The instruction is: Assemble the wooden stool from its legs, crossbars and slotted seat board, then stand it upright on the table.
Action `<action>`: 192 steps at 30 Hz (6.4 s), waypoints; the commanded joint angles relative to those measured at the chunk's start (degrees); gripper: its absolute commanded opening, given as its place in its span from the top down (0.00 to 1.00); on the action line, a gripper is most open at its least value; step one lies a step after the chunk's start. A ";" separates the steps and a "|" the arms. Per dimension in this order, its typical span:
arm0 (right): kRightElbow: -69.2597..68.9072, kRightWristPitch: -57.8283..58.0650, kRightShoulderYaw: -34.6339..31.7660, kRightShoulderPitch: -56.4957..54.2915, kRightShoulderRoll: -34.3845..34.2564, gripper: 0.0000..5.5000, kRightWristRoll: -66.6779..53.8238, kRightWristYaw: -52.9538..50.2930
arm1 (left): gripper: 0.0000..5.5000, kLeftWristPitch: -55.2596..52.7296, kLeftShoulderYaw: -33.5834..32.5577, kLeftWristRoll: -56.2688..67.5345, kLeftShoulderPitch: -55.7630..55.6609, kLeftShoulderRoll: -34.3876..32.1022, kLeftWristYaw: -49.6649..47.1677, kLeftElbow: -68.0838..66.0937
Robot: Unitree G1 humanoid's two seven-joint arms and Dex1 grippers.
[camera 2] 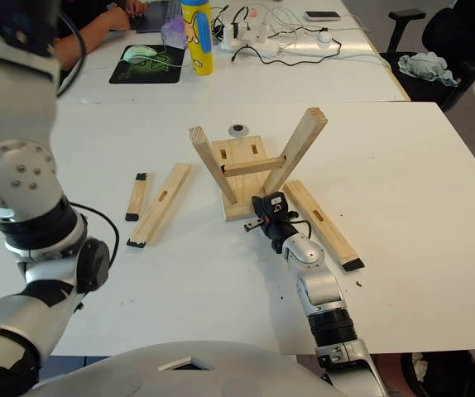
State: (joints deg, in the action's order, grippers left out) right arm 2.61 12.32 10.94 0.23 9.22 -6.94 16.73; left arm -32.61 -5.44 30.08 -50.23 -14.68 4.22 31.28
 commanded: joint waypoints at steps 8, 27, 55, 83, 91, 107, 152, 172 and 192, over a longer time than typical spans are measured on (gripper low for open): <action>3.14 12.57 4.02 4.23 1.58 1.00 1.68 0.95 | 1.00 -22.00 24.48 -7.98 23.03 -5.26 0.14 -8.82; -10.25 -4.64 -0.44 6.38 1.58 1.00 -3.46 5.32 | 1.00 -1.64 8.72 -20.97 27.22 0.07 -6.39 -2.91; -28.54 6.04 -19.24 4.73 -0.18 1.00 -2.93 -13.12 | 1.00 5.51 9.33 -24.03 41.21 10.71 -6.70 -3.34; -30.12 13.18 -6.04 3.79 3.84 1.00 5.99 -7.93 | 1.00 -8.12 19.94 -30.41 43.60 7.26 -0.52 -6.67; -18.46 12.09 -11.16 -0.60 5.20 1.00 2.46 -4.49 | 1.00 -10.14 15.53 -28.29 44.14 4.55 3.51 -7.50; 7.88 0.61 -9.45 -15.31 10.06 1.00 -1.20 15.54 | 1.00 -6.72 29.26 -24.58 38.53 -16.23 35.80 -9.00; 11.56 2.03 7.83 -21.44 -1.39 1.00 7.30 17.79 | 1.00 3.42 28.90 -42.35 29.83 -13.11 31.92 -28.04; 26.35 -3.94 2.38 -30.48 9.58 1.00 17.30 9.45 | 1.00 0.57 21.13 -38.80 31.27 -16.81 34.96 -22.66; 12.34 10.17 24.64 -23.02 29.26 1.00 25.36 50.47 | 1.00 -3.46 15.36 -29.32 37.99 -22.60 41.27 -15.04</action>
State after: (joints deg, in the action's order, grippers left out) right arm 16.64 16.33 27.54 -34.89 34.35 17.06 56.13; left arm -35.46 10.42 -0.10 -13.58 -35.85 44.78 14.71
